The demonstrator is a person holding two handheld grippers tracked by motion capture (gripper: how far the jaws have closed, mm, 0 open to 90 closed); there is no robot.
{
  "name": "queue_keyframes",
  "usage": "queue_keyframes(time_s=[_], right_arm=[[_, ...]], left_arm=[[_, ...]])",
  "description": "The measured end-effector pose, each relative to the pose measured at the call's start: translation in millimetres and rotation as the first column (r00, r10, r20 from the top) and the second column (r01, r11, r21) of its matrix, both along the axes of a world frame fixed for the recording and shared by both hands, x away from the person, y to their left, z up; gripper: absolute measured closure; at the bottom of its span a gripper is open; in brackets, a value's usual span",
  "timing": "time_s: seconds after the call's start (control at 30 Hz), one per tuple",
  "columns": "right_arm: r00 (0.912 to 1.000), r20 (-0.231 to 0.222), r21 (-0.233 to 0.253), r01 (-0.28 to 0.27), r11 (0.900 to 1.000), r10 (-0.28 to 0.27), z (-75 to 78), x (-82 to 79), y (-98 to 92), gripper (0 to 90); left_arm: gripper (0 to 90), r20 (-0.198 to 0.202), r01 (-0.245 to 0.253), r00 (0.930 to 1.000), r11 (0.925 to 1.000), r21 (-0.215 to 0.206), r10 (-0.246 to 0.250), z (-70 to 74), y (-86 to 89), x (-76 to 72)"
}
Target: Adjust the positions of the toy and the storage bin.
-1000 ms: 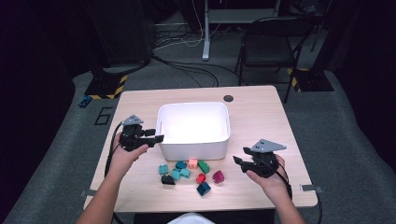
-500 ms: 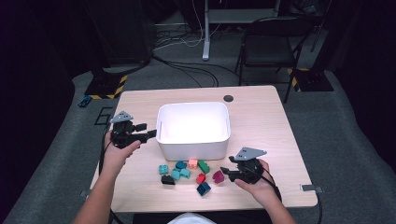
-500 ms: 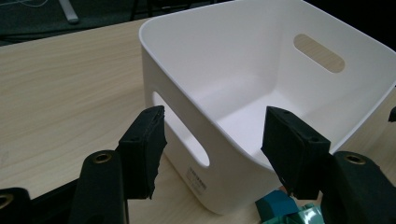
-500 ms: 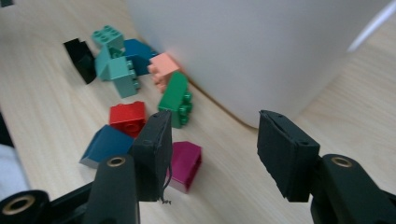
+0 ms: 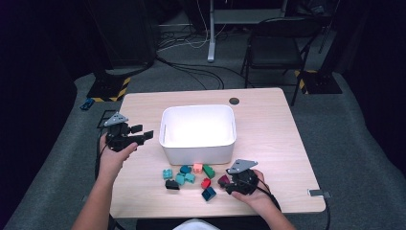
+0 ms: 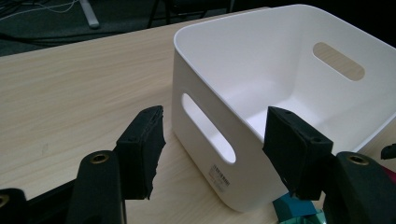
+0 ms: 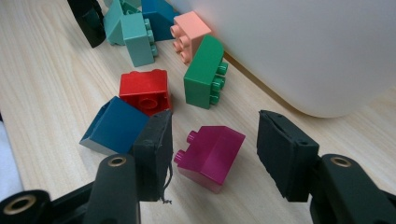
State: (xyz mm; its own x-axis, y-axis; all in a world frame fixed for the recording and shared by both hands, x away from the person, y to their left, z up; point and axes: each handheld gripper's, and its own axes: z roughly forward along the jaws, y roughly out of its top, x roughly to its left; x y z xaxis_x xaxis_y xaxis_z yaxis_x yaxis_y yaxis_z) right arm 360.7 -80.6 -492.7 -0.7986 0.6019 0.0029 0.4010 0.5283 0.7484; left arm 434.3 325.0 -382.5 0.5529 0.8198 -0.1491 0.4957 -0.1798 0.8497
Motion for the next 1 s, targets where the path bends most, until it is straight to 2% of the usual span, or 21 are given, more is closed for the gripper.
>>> queue_keyframes(time_s=[0.27, 0.4, 0.53, 0.6, 0.67, 0.77, 0.83, 0.9, 1.0], right_arm=[[1.0000, -0.009, -0.012, 0.002, 1.000, -0.002, -6.3, 1.3, 3.2, 42.6], [0.9998, -0.008, -0.046, 0.019, 0.999, -0.020, -11.4, 4.9, 0.3, 42.9], [0.9981, -0.014, -0.034, 0.060, 0.998, -0.061, -10.7, 8.1, -9.1, 43.7], [0.9963, -0.031, -0.011, 0.079, 0.997, -0.080, -10.9, 10.1, -13.5, 44.0], [0.9965, -0.043, 0.006, 0.071, 0.997, -0.071, -11.5, 10.5, -14.9, 43.9], [0.9981, -0.040, 0.007, 0.047, 0.999, -0.046, -12.4, 9.4, -12.0, 43.4], [0.9980, -0.050, 0.002, 0.039, 0.999, -0.038, -13.3, 8.0, -8.5, 43.3], [0.9989, -0.040, -0.014, 0.025, 1.000, -0.026, -15.1, 8.1, -5.4, 43.8], [0.9986, -0.047, -0.034, 0.021, 0.999, -0.023, -17.5, 8.4, -3.3, 49.2]], left_arm=[[37.9, -0.002, -0.007, 1.0000, 1.0000, 0.002, 0.007, 0.2, 1.2, -0.5], [37.9, -0.006, -0.009, 0.9999, 1.0000, 0.003, 0.009, -0.8, 2.0, 1.0], [37.9, -0.009, -0.009, 0.9999, 1.0000, 0.000, 0.009, -1.4, 2.9, 1.2], [37.9, -0.009, -0.012, 0.9999, 0.9999, 0.001, 0.012, -1.4, 3.2, 1.0], [37.9, -0.008, -0.014, 0.9999, 0.9999, -0.002, 0.014, -1.6, 3.4, 0.8], [37.9, -0.005, -0.010, 0.9999, 0.9999, 0.000, 0.010, -1.3, 3.9, 0.7], [37.9, -0.006, -0.013, 0.9999, 0.9999, -0.003, 0.013, -1.1, 4.3, 0.5], [37.9, -0.008, -0.015, 0.9999, 0.9999, -0.006, 0.015, -1.3, 4.1, 0.5], [37.9, -0.007, -0.014, 0.9999, 0.9999, -0.007, 0.014, -1.8, 3.8, 0.7]])
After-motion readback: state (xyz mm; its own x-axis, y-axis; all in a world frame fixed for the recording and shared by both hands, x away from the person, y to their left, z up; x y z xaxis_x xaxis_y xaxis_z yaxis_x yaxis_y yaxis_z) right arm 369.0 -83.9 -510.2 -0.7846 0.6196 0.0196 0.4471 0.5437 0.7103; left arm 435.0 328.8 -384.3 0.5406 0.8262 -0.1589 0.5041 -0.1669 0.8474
